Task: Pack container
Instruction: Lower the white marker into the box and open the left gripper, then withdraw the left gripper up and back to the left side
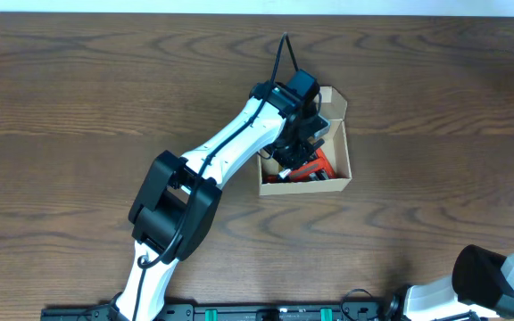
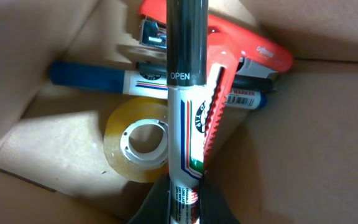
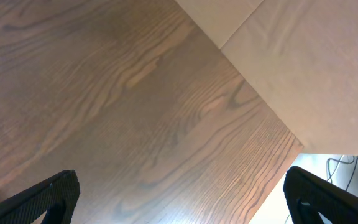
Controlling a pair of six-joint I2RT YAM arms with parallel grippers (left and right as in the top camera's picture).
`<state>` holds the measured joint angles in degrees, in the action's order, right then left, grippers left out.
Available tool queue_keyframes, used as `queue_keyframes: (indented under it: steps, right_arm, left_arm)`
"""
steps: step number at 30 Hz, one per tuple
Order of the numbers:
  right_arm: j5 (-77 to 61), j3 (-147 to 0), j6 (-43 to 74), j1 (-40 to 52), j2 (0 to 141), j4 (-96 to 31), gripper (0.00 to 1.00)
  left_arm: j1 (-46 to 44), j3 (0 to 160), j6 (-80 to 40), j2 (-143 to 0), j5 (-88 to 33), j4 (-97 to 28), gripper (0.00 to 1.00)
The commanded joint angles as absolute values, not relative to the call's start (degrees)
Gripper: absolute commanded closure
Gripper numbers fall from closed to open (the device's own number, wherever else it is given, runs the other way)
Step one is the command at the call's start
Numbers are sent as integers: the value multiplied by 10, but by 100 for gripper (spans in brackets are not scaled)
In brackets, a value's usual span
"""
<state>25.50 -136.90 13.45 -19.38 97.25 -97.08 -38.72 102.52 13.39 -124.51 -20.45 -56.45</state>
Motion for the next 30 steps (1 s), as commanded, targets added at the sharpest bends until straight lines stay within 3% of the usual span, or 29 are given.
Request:
queue_keyframes:
  steps: [1, 3, 4, 13, 19, 30]
  right_arm:
    - [261, -1376, 143, -197, 968, -972, 1]
    - [261, -1376, 143, -197, 968, -972, 1]
    - [261, -1376, 143, -197, 968, -972, 1]
    - [261, -1376, 143, -197, 968, -972, 1]
    - [261, -1376, 143, -197, 968, -972, 1]
    - [261, -1376, 143, -197, 968, -972, 1]
  left_arm:
    - [-384, 1020, 127, -1254, -208, -562, 76]
    - [-384, 1020, 127, -1254, -208, -561, 48]
    - [-384, 1020, 127, -1254, -208, -560, 44]
    - [-384, 1023, 126, -1253, -206, -562, 44]
    - [-381, 1082, 114, -1234, -194, -590, 36]
    - [-382, 1263, 48, -1101, 21, -647, 35]
